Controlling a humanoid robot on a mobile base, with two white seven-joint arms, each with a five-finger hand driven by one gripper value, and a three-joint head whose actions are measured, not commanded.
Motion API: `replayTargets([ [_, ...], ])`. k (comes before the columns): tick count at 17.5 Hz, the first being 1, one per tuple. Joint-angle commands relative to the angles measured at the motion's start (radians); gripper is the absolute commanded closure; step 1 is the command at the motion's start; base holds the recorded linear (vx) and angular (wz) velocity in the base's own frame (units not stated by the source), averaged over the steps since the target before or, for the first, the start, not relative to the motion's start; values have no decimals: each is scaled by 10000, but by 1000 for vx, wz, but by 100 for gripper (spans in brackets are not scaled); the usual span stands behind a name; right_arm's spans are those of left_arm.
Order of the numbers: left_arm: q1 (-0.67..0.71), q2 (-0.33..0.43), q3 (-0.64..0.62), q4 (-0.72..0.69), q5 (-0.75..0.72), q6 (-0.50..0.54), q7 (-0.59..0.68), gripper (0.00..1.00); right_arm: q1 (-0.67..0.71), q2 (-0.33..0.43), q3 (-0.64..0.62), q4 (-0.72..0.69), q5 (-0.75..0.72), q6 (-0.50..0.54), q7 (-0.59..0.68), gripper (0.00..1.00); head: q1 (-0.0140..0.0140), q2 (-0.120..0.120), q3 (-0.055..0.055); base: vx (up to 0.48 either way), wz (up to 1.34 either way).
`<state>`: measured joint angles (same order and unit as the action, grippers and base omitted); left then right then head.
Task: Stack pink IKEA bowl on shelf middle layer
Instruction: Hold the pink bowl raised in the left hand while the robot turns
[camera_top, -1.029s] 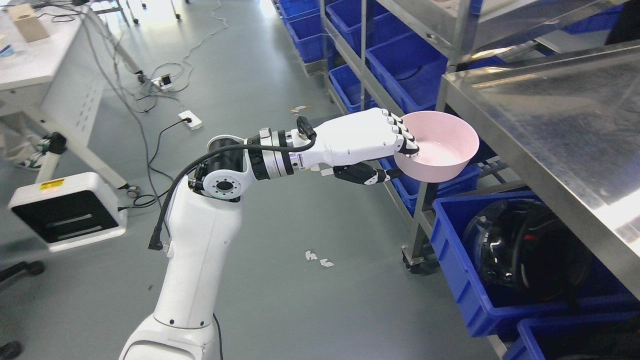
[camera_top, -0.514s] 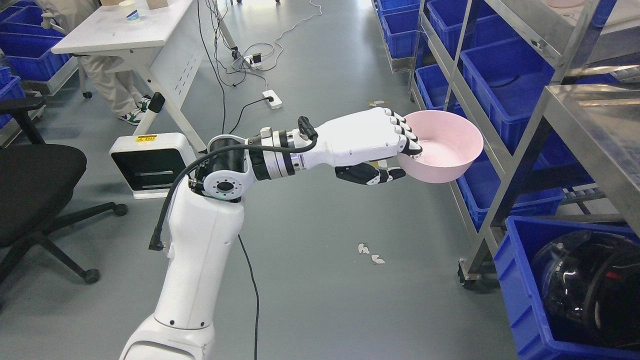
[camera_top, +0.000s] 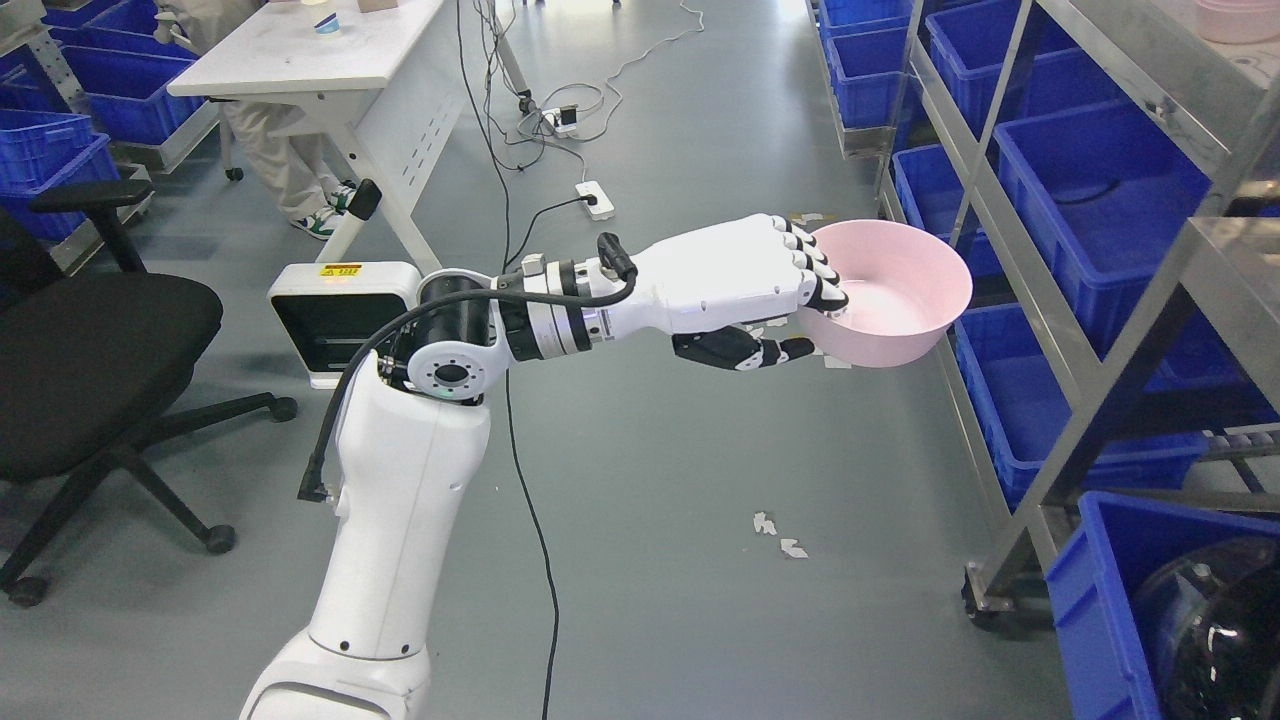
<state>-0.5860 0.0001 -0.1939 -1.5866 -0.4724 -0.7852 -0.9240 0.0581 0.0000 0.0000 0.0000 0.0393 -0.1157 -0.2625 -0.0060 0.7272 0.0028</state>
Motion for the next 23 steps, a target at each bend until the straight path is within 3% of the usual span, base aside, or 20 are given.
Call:
replayTargets([
  [1, 0, 173, -40, -102, 30, -2, 112, 98, 2, -175, 46, -175, 6, 6, 2, 0, 0, 0, 0, 192, 238],
  [23, -15, 173, -25, -195, 91, -2, 174, 99, 2, -175, 46, -175, 6, 6, 2, 0, 0, 0, 0, 432, -13],
])
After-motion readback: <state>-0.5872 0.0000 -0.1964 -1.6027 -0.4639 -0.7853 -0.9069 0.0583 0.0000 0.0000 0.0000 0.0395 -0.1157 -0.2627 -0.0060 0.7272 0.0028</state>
